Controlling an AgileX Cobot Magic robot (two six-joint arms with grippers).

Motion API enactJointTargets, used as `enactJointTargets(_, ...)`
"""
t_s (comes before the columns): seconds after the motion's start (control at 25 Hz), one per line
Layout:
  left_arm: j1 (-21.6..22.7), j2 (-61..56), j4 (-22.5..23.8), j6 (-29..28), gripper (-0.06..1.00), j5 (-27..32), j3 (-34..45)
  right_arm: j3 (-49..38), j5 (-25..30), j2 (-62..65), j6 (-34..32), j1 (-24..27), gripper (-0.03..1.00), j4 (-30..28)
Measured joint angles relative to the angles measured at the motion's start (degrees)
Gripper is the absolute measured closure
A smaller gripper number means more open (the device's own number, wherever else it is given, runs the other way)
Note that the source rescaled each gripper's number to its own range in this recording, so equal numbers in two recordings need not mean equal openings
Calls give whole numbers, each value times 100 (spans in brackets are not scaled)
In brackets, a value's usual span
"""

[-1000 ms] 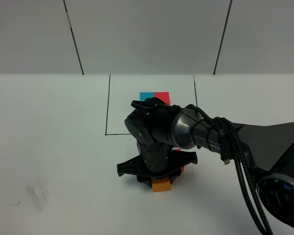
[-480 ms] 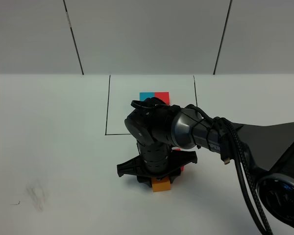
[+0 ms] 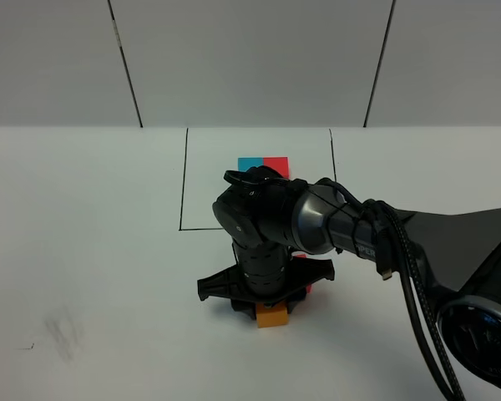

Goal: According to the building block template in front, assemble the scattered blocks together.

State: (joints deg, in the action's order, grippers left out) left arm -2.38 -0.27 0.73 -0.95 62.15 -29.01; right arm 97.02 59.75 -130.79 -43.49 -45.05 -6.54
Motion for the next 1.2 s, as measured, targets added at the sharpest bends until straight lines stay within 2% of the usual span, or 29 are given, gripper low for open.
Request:
enactJointTargets(0.2,0,0,0,0,50,0,0,136,116,-31,211,4,65,47)
enactJointTargets(0.24,0,0,0,0,50,0,0,199,164,-70,297,4,61,92)
enactJointTargets(0.48,0,0,0,0,50,0,0,772,728,-118,713,4,19,143)
enactJointTargets(0.6,0,0,0,0,50,0,0,1081,921,-118,801,4,8,128)
enactJointTargets(0.84,0,0,0,0,50,0,0,1158,930,421,837,4,6,-298)
enactJointTargets(1.0,0,0,0,0,50,0,0,1118,937,958,945,14,6,-1304)
enactJointTargets(1.2,0,0,0,0,50,0,0,66,931,1726,891,450,7,-2250)
